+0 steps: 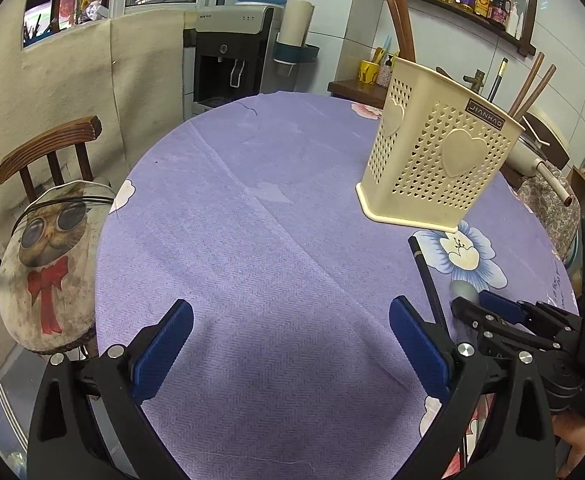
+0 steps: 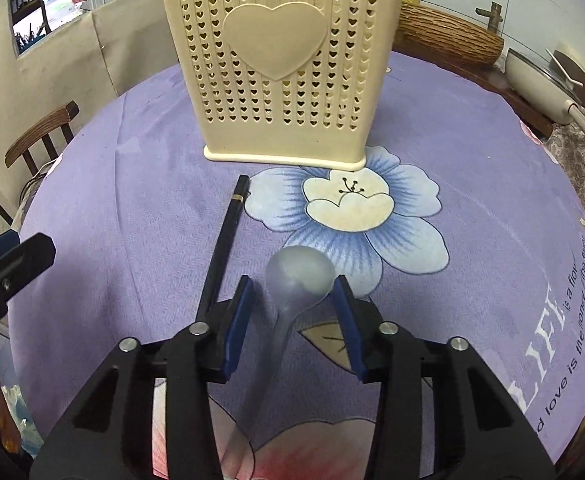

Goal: Organize utensils
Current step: 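Close the right tool on the clear plastic spoon while the left tool grips the black chopstick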

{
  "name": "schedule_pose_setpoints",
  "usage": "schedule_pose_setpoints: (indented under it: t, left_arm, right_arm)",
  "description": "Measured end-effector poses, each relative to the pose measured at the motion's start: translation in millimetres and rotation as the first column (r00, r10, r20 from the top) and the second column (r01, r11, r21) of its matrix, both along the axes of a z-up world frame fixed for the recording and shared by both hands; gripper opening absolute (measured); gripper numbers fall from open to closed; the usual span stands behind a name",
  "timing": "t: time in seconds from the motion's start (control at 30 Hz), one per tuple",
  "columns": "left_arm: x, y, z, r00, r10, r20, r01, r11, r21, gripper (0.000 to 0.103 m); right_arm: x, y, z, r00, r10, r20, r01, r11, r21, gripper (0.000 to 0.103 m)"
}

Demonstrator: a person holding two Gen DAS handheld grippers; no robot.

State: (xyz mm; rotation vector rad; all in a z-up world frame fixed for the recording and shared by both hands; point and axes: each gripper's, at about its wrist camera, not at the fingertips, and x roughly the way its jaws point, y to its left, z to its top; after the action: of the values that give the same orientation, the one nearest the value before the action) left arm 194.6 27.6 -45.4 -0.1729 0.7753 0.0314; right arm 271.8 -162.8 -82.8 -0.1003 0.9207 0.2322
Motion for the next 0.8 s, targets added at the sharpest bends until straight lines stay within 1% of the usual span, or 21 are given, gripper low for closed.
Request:
schedule_pose_setpoints:
  t: [0.17,0.27,0.37,0.53,0.57,0.6,0.63,0.7,0.73,0.8]
  left_arm:
    - [-0.1,-5.0,-0.3,1.000,-0.018,-0.002,0.018,1.000,-0.002,0.097]
    - [0.2,-9.8,-0.5,0.999,-0.037,-0.005,0.037,0.999,-0.008,0.097]
    - [1.5,-15.9,-0.5,0.998,-0.055,-0.007,0.055,0.998,-0.014,0.096]
    - [10.9,-37.0,-3.3,0.992,-0.125,-0.022,0.124,0.991,-0.049,0.094]
    - [14.0,-43.8,-4.2,0.989,-0.145,-0.028,0.144,0.988,-0.052,0.089]
    - [17.3,-51.6,-4.9,0.984,-0.172,-0.037,0.170,0.984,-0.055,0.081]
    - [20.8,-57.9,-5.9,0.979,-0.196,-0.046,0.194,0.979,-0.057,0.078]
    - [29.0,-72.0,-8.7,0.967,-0.246,-0.072,0.242,0.968,-0.065,0.068]
    - [34.2,-80.0,-10.5,0.959,-0.269,-0.088,0.264,0.962,-0.065,0.065]
    - [43.6,-92.8,-13.7,0.949,-0.295,-0.109,0.290,0.955,-0.054,0.056]
  right_arm:
    - [0.9,-3.8,-0.3,1.000,0.008,0.004,-0.008,1.000,0.021,0.035]
    - [0.2,-12.6,1.3,1.000,0.003,0.004,-0.003,0.998,0.063,0.035]
    - [-2.0,-25.7,5.8,1.000,-0.015,0.024,0.013,0.997,0.082,0.035]
    - [-9.3,-51.4,15.4,0.996,-0.067,0.066,0.058,0.991,0.120,0.035]
    - [-11.4,-55.8,17.8,0.994,-0.076,0.077,0.066,0.990,0.125,0.035]
    - [-13.3,-58.8,19.6,0.993,-0.083,0.086,0.072,0.989,0.127,0.035]
    - [-15.6,-62.9,22.3,0.991,-0.090,0.098,0.078,0.989,0.124,0.035]
    - [-18.7,-68.4,25.7,0.988,-0.100,0.114,0.086,0.989,0.122,0.035]
    - [-21.2,-72.0,28.3,0.986,-0.108,0.128,0.093,0.988,0.123,0.035]
    - [-25.0,-76.2,31.2,0.983,-0.115,0.143,0.097,0.988,0.121,0.035]
